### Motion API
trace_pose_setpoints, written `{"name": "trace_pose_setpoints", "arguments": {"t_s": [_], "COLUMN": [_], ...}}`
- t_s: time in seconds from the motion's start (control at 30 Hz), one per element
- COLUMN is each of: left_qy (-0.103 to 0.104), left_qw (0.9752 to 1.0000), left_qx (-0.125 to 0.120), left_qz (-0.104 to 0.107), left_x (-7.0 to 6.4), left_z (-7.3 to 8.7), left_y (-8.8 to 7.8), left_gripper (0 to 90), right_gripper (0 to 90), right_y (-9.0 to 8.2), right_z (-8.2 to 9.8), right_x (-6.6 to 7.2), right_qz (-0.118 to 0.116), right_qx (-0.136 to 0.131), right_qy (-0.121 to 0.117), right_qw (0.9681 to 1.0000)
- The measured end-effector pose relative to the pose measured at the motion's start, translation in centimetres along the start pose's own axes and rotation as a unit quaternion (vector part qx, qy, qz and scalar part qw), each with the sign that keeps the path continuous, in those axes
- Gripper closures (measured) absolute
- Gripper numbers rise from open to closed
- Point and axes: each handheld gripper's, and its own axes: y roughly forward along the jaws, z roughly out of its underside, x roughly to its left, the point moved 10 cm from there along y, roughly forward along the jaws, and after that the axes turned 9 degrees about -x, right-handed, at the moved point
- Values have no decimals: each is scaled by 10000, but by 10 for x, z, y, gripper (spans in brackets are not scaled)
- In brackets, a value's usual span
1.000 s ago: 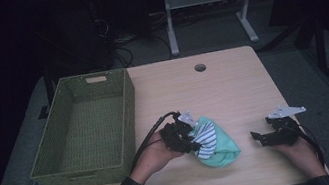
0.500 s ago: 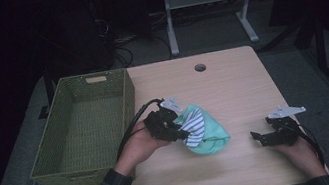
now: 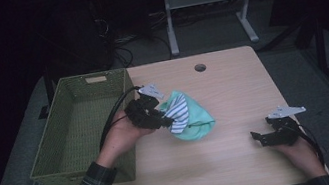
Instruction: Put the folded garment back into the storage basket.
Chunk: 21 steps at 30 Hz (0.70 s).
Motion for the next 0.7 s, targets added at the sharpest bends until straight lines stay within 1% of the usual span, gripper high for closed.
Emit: {"name": "trace_pose_setpoints", "arguments": {"t_s": [0.07, 0.1, 0.13, 0.17, 0.4, 0.6, 0.7], "left_qy": [-48, -105, -64, -105, -235, -411, -497], "left_qw": [9999, 9998, 9999, 9997, 9984, 9961, 9942], "left_qx": [-47, -111, -78, -141, -195, -267, -291], "left_qz": [-82, -119, -131, -182, -475, -733, -904], "left_x": [6, 7, 10, 13, 30, 46, 55], "left_z": [0, -1, 0, -1, 3, 11, 17], "left_y": [-8, -11, -15, -19, -43, -63, -75], "left_gripper": [741, 741, 741, 741, 741, 741, 741], "right_gripper": [155, 155, 154, 154, 154, 154, 154], "right_y": [0, 0, 0, 0, 0, 0, 0], "right_z": [0, 0, 0, 0, 0, 0, 0], "right_x": [0, 0, 0, 0, 0, 0, 0], "right_qz": [2, 4, 4, 5, 11, 12, 15], "right_qx": [1, 2, 2, 5, 5, 5, 3], "right_qy": [1, 2, 2, 9, 11, 13, 6], "right_qw": [10000, 10000, 10000, 10000, 10000, 10000, 10000]}}
